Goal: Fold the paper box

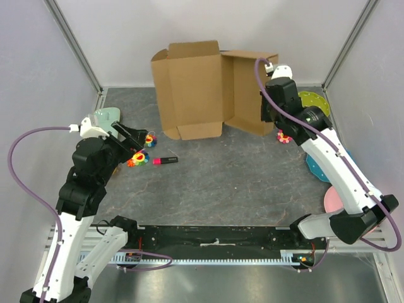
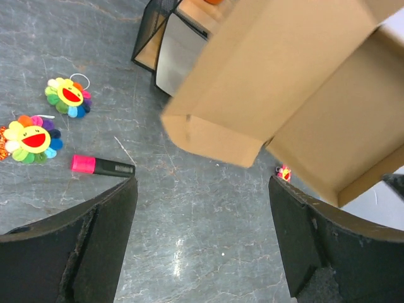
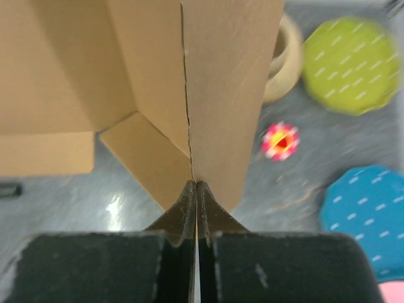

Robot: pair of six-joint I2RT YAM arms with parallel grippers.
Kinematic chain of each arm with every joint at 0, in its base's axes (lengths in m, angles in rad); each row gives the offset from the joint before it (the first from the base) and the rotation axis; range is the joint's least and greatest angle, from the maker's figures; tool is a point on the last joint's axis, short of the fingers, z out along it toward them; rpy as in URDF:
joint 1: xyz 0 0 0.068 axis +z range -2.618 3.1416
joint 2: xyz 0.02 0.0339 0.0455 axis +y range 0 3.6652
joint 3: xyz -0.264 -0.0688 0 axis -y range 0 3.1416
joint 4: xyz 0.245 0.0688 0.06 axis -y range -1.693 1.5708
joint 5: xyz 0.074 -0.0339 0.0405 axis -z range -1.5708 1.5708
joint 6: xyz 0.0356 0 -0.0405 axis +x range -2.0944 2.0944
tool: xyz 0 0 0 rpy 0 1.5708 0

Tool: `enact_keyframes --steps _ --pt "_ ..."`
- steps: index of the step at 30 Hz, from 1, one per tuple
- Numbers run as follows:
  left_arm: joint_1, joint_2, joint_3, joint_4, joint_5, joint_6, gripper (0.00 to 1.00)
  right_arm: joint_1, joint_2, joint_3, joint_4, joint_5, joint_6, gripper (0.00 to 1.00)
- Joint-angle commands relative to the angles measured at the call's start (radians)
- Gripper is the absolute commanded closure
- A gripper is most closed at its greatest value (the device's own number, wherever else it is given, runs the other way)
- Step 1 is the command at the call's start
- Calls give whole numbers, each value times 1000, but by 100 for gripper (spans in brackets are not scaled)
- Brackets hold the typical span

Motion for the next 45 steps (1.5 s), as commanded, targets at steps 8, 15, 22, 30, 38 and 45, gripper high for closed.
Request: enact_keyframes --steps 8,15,22,30,38,45 --pt "-1 20 -116 110 127 -77 11 -170 -200 -321 -58 -765 511 100" --pt "1 19 -179 127 167 -92 11 -182 -303 -479 -79 -768 527 100" --pt "-2 17 -228 148 182 -94 12 -175 -249 -292 -257 -405 300 46" --pt "-4 34 -257 188 208 -103 12 -151 -67 -228 -229 -37 213 26" --pt "-7 11 -297 193 225 -100 12 -151 99 -232 -115 -17 194 26" --pt "-10 6 -320 194 230 -91 13 -167 200 -260 -78 -36 176 41"
